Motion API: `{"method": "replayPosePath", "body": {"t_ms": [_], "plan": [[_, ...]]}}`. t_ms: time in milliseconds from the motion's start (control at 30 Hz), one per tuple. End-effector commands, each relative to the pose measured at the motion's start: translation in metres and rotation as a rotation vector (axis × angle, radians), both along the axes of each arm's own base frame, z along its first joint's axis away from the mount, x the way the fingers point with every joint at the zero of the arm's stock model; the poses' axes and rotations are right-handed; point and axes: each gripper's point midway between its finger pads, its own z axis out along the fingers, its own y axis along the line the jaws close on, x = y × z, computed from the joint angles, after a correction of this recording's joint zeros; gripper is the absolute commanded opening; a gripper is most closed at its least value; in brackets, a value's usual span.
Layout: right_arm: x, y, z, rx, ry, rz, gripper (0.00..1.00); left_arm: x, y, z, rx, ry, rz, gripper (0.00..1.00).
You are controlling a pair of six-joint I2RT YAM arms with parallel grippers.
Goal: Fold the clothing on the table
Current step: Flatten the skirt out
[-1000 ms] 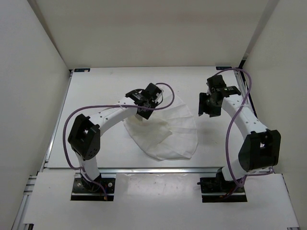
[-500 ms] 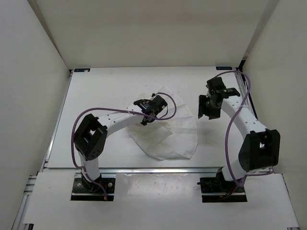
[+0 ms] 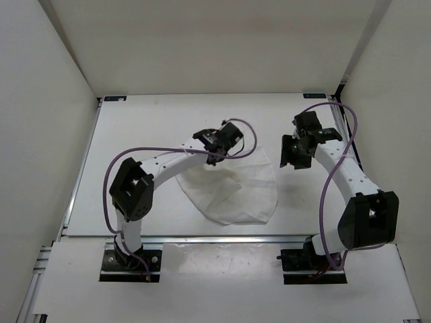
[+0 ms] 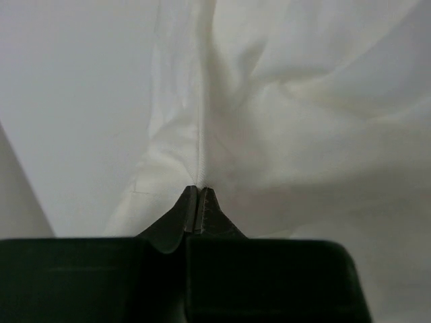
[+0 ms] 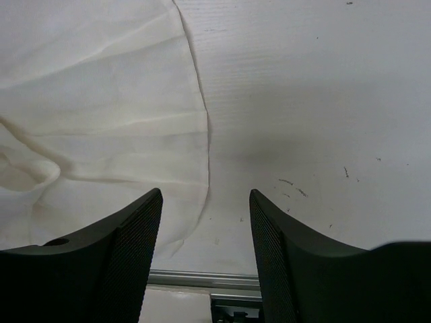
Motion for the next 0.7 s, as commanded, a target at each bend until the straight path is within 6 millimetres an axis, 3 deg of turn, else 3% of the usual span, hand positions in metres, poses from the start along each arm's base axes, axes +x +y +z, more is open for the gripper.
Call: {"method": "replayPosePath", "body": {"t_ms": [0, 67, 100, 167, 200, 233, 267, 300, 333, 367, 400, 433, 500, 567, 633, 667], "plan": [[0.003, 0.005, 0.006, 0.023, -0.034, -0.003, 0.60, -0.006, -0.095, 0.073, -0.328, 0.004, -0.198, 0.00], [0.004, 0.005, 0.005, 0.028, -0.029, -0.008, 0.60, -0.010, -0.140, 0.136, -0.475, -0.044, -0.296, 0.00], [0.002, 0.004, 0.003, 0.027, -0.017, -0.007, 0.60, -0.014, -0.158, 0.150, -0.594, -0.026, -0.332, 0.00], [0.002, 0.003, 0.001, 0.005, -0.010, 0.000, 0.60, -0.022, -0.168, 0.197, -0.819, -0.009, -0.382, 0.00], [0.003, 0.002, 0.004, 0.009, -0.019, -0.007, 0.60, -0.014, -0.166, 0.200, -0.912, 0.003, -0.354, 0.00], [0.003, 0.002, 0.004, 0.010, -0.023, -0.008, 0.60, -0.009, -0.148, 0.223, -0.985, -0.034, -0.343, 0.00], [0.003, 0.002, 0.005, 0.019, -0.025, -0.011, 0.60, -0.008, -0.136, 0.233, -1.058, -0.063, -0.315, 0.00], [0.001, 0.003, 0.003, 0.023, -0.021, -0.007, 0.60, 0.011, -0.113, 0.220, -1.085, -0.082, -0.232, 0.00], [-0.001, 0.001, 0.002, 0.018, -0.018, -0.012, 0.60, 0.019, -0.086, 0.232, -1.116, -0.140, -0.189, 0.00], [-0.002, 0.003, 0.001, 0.021, -0.017, -0.011, 0.60, 0.017, -0.070, 0.224, -1.144, -0.143, -0.133, 0.00], [-0.001, 0.001, 0.001, 0.022, -0.018, -0.015, 0.60, 0.028, -0.044, 0.193, -1.134, -0.127, -0.024, 0.00], [-0.001, 0.004, 0.000, 0.030, -0.020, -0.005, 0.60, 0.033, -0.021, 0.199, -1.168, -0.174, 0.033, 0.00], [-0.006, 0.008, -0.003, 0.036, 0.002, 0.007, 0.60, 0.027, 0.027, 0.136, -1.122, -0.160, 0.252, 0.00], [-0.005, 0.016, -0.006, 0.066, 0.007, 0.035, 0.60, 0.020, 0.073, 0.103, -1.147, -0.186, 0.434, 0.00], [-0.004, 0.029, -0.004, 0.114, 0.002, 0.078, 0.60, 0.000, 0.100, 0.050, -1.143, -0.141, 0.599, 0.00], [-0.005, 0.043, -0.001, 0.158, 0.000, 0.123, 0.59, -0.004, 0.105, 0.042, -1.139, -0.135, 0.630, 0.00]]}}
